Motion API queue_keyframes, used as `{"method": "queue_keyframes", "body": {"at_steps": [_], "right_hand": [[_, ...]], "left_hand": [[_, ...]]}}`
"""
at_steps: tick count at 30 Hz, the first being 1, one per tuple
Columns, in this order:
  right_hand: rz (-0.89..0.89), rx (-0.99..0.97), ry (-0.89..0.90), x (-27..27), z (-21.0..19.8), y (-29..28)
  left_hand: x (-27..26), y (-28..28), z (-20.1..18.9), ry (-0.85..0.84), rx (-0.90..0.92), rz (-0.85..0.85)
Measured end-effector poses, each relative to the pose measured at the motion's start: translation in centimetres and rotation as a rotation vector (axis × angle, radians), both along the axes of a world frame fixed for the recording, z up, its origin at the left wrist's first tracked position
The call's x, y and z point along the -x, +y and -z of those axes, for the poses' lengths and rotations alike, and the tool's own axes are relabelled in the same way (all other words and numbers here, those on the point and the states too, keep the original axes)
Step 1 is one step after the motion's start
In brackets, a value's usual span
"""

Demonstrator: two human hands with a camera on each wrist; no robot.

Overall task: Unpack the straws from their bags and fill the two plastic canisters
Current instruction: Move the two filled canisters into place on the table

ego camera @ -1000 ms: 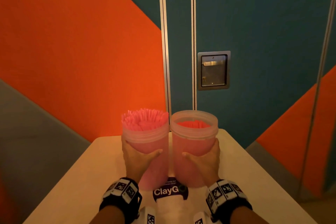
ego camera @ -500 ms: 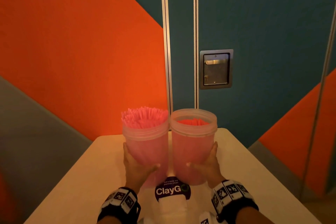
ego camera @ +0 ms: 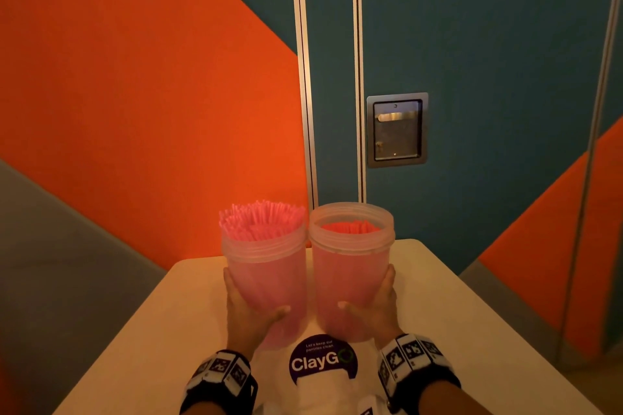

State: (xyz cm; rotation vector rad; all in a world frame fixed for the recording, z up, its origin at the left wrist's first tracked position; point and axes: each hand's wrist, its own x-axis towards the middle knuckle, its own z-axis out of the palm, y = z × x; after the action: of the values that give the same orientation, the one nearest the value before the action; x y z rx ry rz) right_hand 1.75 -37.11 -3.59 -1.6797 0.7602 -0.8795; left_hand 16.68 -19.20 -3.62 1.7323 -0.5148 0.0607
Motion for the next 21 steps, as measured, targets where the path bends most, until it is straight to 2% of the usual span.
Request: {"method": "queue_keyframes", "body": {"at_steps": [10, 21], "right_hand": [[0.013, -0.011, -0.003, -0.1, 0.1, -0.2], [0.033, 0.018, 0.075, 0.7, -0.6, -1.0]], "left_hand": [[0.2, 0.1, -0.5, -0.008, -0.023, -0.006], [0.0, 0.7, -0.7, 0.009, -0.038, -0.016]]}}
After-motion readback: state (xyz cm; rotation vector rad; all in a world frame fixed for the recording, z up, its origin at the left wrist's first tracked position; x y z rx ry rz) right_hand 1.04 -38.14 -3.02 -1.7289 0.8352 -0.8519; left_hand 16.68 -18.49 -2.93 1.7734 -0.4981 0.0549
